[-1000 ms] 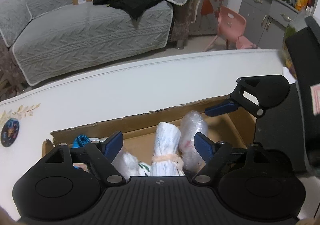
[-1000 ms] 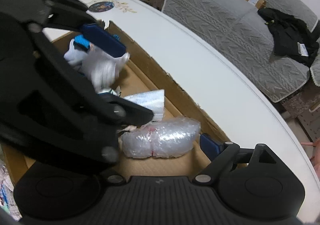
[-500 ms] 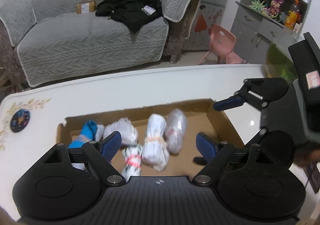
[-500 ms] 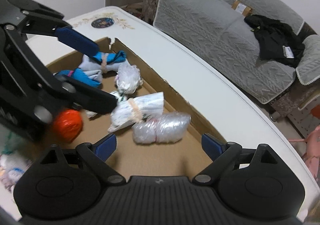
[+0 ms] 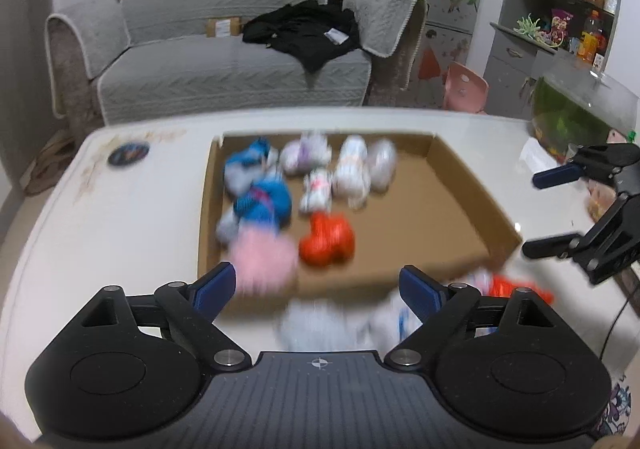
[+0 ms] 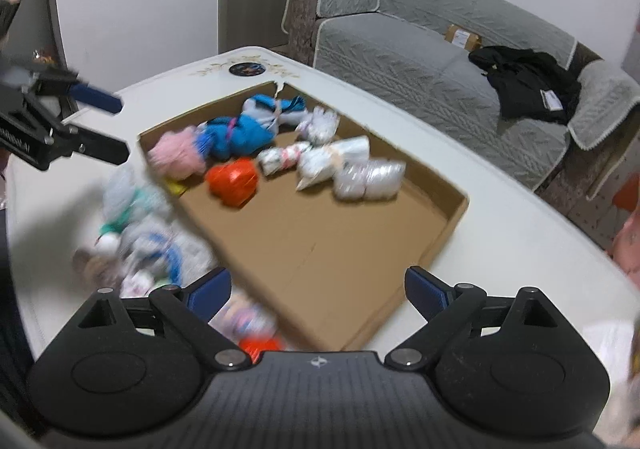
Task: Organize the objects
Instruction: 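Grasp the lavender sock bundle with the left gripper while the right grasps the orange bag bundle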
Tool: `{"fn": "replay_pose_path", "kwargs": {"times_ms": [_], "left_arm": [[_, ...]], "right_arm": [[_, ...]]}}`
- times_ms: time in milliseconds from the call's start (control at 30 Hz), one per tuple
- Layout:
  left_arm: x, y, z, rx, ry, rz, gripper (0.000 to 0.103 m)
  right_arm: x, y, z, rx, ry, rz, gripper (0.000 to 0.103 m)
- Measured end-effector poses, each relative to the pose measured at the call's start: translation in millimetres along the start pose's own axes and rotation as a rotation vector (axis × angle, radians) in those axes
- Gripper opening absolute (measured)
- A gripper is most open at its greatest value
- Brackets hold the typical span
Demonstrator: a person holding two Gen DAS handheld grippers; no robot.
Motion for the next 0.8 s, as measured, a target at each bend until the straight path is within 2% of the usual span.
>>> {"fn": "replay_pose_path", "kwargs": {"times_ms": [167, 267, 500, 700, 800], "left_arm": [[-5.0, 48.3, 13.3, -0.011, -0.049, 0.006, 0.092], [-13.0, 69.4, 14.2, 0.002, -0.042, 0.024, 0.092], [-35.9, 83.0, 3.7, -0.021, -0.035, -0.027, 0.092], [-46.3, 93.7, -9.2, 0.009, -0.004, -0.028, 0.091], [-51.8, 97.2, -12.2, 0.019, 0.031, -0.039, 0.086]], "right_arm": [[16.9, 36.9, 9.0, -0.041, 0.021, -0.055, 0.091], [19.1, 52.9, 4.2, -0.058, 0.044, -0.092, 0.083], [7.9, 70.8, -4.7, -0.121, 0.079, -0.17, 0.065], [2.6, 79.8, -17.9, -0.097, 0.053, -0.158, 0.06], [6.1, 80.4, -26.7, -0.087, 0.03, -0.136, 0.06]]}}
Point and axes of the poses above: each gripper's, at about its wrist camera, not at the fingertips, and z roughly against the way its jaws point, x to its left, y to its underside, the point moved 5 cm from there along -z, roughly the way its jaws point, and after that the axes turned 13 degrees about -y, right-handed, at the moved point
